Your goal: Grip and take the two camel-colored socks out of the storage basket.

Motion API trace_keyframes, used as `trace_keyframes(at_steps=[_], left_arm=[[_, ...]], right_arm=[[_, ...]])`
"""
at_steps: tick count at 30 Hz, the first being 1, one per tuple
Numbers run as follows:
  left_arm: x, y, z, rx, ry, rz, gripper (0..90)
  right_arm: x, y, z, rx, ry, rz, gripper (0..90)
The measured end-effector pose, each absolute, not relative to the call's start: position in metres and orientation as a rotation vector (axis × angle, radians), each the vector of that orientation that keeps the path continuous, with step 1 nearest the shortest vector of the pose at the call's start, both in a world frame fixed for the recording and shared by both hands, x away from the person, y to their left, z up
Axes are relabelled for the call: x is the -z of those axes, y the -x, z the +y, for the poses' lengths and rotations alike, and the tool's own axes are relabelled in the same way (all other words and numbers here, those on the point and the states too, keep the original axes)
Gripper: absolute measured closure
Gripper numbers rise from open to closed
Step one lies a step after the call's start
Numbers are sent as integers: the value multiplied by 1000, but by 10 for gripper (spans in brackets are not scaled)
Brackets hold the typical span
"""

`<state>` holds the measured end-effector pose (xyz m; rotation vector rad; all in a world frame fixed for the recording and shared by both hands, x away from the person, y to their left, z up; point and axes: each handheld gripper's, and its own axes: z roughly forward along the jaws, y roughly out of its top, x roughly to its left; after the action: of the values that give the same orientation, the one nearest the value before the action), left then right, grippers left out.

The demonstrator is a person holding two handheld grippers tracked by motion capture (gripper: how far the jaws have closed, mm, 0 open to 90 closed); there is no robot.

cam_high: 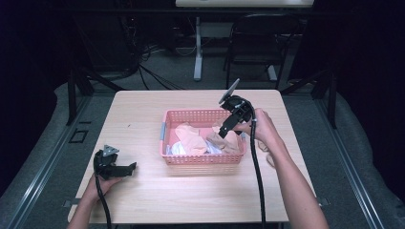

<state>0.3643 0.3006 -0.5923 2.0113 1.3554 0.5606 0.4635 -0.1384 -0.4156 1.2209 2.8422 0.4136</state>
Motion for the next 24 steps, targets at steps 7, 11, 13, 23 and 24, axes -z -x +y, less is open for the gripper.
trace_keyframes(at_steps=[7, 11, 13, 23, 24], left_arm=[[592, -365, 301, -562, -2013, 1351, 4], [592, -365, 301, -560, -2012, 1352, 4], [592, -365, 301, -562, -2013, 1351, 4], [592, -365, 301, -562, -2012, 1351, 4], [592, -365, 301, -560, -2011, 1352, 4]], right_arm=[[429, -469, -128, -398, -1210, 2862, 0], [439, -472, -124, -387, -1216, 2867, 18], [444, -473, -123, -371, -1226, 2865, 54], [479, -482, -120, -266, -1247, 2877, 342], [484, -483, -120, -248, -1244, 2869, 362]])
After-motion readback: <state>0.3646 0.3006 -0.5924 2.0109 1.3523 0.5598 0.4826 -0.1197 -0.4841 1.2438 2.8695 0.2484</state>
